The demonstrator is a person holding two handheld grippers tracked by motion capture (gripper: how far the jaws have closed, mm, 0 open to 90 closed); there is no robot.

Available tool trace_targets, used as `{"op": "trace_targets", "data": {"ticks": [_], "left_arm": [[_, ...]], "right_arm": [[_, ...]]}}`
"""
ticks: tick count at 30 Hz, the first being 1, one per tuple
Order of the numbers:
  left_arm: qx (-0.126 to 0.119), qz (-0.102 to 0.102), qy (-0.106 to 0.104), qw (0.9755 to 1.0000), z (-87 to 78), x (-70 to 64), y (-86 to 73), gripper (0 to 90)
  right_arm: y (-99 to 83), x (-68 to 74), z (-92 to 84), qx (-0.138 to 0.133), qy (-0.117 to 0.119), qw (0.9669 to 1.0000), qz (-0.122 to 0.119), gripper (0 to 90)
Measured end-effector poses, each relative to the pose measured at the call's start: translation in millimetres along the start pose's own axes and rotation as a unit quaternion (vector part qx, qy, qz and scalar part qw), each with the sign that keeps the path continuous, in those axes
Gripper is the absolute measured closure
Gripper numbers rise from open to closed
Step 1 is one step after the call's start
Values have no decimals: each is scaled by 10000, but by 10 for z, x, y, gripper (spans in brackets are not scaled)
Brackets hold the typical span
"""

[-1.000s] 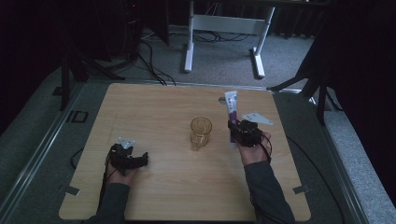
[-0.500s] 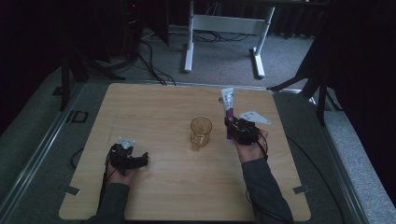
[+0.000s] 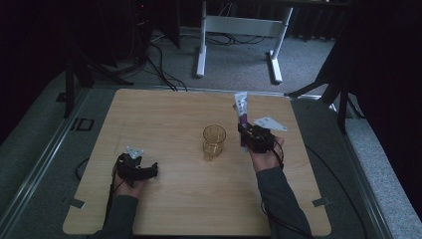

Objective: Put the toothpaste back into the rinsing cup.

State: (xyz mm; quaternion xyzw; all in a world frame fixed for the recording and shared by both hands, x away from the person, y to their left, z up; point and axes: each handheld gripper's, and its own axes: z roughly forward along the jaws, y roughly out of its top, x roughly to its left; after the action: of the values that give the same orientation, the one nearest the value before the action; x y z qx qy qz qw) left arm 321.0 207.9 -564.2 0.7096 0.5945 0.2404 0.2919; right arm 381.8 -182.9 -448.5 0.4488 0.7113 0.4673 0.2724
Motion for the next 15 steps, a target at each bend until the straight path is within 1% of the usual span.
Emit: {"op": "trace_targets", "data": {"ticks": [6,11,15], "left_arm": [[0,0,0,10000,0,0,0,92],[1,2,0,10000,0,0,0,91],[1,1,-1,10000,0,0,0,91]], "right_arm": [[7,-12,16,-36,81,10000,13,715],[13,-42,38,-86,188,9996,194,715],[21,-45,55,-111,228,9994,235,715]]}}
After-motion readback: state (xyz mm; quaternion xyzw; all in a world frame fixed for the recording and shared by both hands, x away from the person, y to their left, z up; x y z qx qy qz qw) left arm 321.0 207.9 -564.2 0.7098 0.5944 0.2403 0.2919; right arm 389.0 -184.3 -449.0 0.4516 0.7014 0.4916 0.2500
